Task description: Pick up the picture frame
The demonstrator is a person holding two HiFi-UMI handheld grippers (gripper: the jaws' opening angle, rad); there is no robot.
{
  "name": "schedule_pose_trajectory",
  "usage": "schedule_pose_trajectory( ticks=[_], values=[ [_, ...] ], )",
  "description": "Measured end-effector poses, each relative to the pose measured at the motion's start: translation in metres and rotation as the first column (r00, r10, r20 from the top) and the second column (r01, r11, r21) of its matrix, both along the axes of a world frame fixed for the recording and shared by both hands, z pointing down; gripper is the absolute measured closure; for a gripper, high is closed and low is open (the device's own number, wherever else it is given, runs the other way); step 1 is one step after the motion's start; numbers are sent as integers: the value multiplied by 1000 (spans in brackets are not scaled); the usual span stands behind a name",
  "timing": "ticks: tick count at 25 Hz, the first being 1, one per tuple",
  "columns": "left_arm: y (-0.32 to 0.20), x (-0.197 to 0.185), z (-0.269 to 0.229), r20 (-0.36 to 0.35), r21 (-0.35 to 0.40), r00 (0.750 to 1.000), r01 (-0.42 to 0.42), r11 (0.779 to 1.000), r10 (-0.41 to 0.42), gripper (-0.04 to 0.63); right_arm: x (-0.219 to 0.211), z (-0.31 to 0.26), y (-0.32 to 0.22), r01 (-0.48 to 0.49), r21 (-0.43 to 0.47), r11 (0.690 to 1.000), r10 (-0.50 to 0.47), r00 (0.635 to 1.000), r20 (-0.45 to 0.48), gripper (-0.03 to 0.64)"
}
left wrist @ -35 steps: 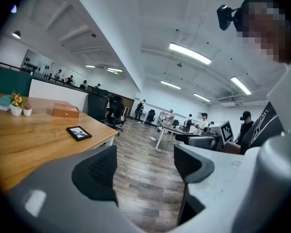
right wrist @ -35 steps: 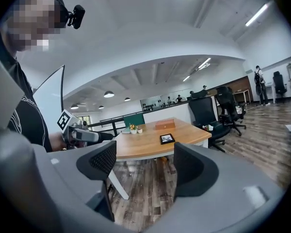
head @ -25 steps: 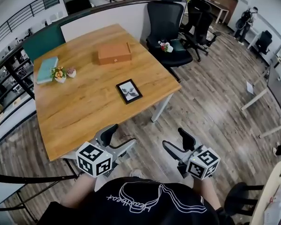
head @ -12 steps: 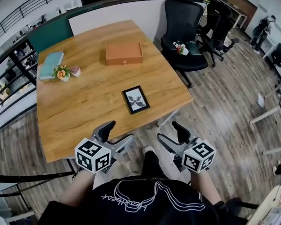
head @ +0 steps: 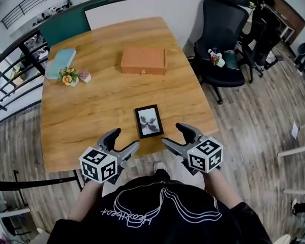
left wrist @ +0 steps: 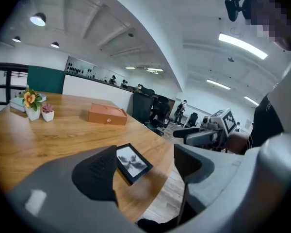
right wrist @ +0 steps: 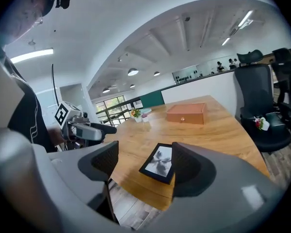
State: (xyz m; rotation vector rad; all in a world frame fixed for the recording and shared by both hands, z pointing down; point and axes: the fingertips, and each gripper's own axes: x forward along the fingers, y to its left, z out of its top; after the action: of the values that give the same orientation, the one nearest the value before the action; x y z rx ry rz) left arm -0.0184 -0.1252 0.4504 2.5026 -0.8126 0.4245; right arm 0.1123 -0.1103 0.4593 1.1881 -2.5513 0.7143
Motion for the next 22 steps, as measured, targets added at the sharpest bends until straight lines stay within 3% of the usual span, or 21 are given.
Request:
schedule_pose_trajectory(
  ticks=[6,11,22],
  values=[
    [-27,4,25,29,-35,993,118,992,-117,239,-1,42,-53,79,-96,992,-78,997,15,282],
    [-38,5,40,55,-43,982,183,982,-180,239,-12,84,-74,198,-171,965,-205,978,-27,284],
    [-49,-28,64,102,-76,950,303,950,-294,239,-8,141,-97,126,-296,947,-180,970,-164,329]
  ],
)
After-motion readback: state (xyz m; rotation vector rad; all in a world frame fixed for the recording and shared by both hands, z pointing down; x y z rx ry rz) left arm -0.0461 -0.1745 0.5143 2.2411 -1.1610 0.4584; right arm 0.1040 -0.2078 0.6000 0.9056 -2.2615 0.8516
